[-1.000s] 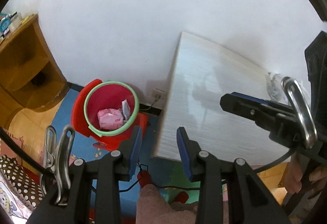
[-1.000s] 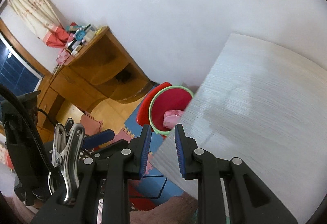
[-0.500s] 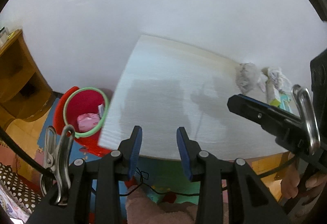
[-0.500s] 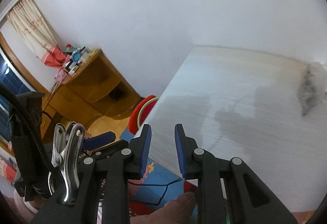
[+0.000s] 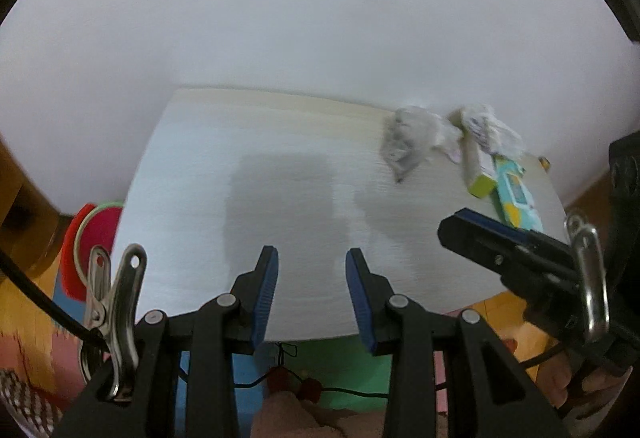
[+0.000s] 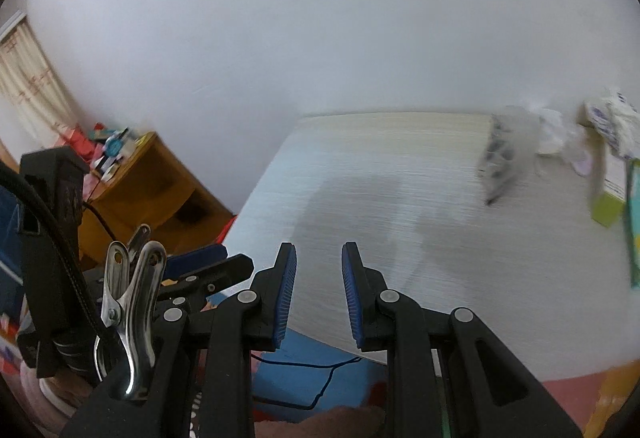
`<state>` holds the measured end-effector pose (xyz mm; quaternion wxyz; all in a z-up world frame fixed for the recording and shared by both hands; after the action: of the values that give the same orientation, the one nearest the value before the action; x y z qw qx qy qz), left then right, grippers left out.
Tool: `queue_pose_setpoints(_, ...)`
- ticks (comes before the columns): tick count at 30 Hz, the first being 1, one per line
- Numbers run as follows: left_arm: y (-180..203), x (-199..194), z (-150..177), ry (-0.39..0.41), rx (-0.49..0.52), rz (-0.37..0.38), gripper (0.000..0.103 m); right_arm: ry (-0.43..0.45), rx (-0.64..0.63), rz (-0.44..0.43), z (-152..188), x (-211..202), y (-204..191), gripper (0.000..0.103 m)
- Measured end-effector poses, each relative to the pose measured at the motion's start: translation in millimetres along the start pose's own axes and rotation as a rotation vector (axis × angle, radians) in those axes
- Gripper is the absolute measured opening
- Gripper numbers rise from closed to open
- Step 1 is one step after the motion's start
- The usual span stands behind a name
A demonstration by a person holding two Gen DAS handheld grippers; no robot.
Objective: Collect trash
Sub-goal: 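Move both open tools toward the teal wet-wipes pack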
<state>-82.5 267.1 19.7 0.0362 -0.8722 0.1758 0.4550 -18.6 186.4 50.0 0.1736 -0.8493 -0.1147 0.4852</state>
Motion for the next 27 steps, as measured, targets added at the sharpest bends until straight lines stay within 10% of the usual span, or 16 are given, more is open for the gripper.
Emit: queue_pose_setpoints(27, 120, 56, -48, -0.042, 0.254, 0.204, 0.036, 0.164, 0.298, 0.227, -2, -56, 119, 0.025)
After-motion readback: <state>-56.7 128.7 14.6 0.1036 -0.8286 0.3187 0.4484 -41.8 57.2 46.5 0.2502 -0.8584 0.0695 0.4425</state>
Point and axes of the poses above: each gripper's, at about its wrist camera, not at the fingertips, and x roughly the way its jaws point, y to its right, z to its underside, the point moved 1 cm from there along x, roughly the way its jaws point, and after that the axes turned 9 degrees about x, right-handed, at the moved point
